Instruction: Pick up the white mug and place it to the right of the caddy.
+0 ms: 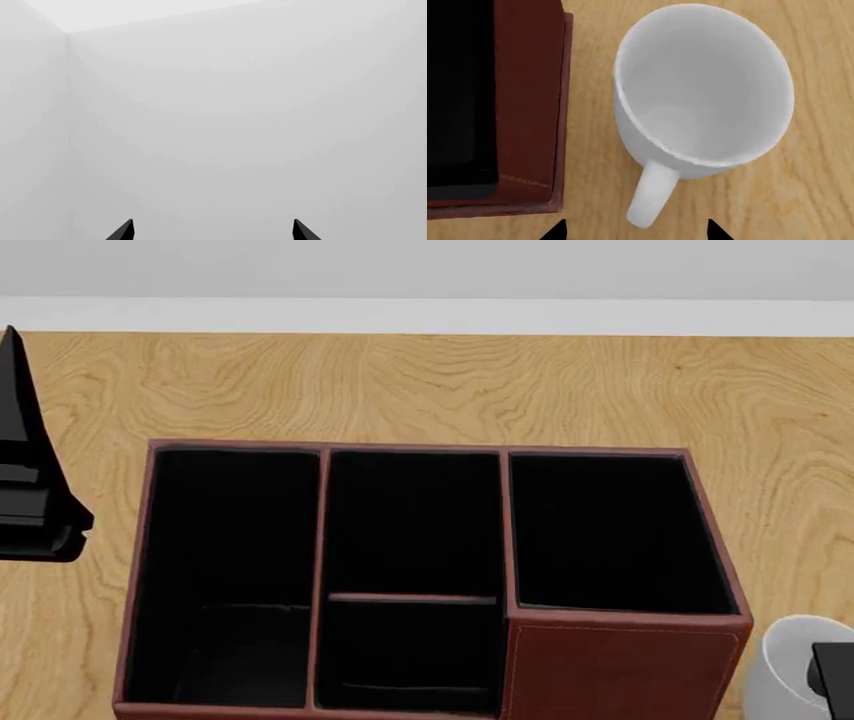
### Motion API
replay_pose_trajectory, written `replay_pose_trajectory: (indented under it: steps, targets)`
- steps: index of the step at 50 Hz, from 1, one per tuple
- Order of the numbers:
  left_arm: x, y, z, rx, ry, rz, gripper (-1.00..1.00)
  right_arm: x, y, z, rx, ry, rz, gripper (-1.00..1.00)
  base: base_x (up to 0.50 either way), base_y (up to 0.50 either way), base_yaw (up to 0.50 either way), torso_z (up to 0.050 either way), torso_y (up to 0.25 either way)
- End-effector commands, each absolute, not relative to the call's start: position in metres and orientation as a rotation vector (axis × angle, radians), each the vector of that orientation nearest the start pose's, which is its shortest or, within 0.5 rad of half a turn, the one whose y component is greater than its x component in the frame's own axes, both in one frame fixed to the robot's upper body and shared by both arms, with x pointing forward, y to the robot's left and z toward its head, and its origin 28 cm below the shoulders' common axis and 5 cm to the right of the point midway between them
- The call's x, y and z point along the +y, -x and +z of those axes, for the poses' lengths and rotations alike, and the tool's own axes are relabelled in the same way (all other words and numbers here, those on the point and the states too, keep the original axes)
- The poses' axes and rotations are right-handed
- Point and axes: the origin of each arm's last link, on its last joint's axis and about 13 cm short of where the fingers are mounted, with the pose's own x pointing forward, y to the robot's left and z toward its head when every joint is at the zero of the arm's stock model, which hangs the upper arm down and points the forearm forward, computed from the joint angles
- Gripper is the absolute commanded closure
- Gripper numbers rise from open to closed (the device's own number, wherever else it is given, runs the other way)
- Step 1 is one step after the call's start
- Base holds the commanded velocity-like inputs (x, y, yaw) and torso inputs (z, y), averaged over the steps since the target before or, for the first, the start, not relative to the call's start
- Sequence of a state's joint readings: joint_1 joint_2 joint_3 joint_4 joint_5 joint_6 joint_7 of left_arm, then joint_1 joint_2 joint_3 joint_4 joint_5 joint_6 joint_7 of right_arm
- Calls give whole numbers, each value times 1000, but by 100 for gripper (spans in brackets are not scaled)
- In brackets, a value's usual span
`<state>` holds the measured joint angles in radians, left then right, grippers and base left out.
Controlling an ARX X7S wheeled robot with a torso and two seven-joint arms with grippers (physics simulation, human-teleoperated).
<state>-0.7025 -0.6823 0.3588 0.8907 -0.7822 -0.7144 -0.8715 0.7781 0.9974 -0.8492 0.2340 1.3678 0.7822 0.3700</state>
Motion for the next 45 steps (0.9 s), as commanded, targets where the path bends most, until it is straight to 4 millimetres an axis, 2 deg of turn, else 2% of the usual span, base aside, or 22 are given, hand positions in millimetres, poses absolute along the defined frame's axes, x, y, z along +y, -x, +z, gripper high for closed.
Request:
replay_pose_trajectory:
  steps: [1, 16, 30, 45]
  targets:
    - [211, -202, 246, -521, -137, 46, -100, -256, -245, 137, 806, 84, -89, -100, 0, 0, 0, 0, 0]
    - [212, -203, 245, -519, -136, 42, -100, -256, -230, 169, 713, 87, -95, -100, 0, 0, 0, 0, 0]
    - [212, -204, 245, -518, -133, 42, -100, -257, -219, 183, 654, 78, -102, -100, 0, 0, 0, 0, 0]
    - [211, -201, 246, -525, -131, 38, -100, -256, -209, 186, 617, 82, -108, -100, 0, 0, 0, 0, 0]
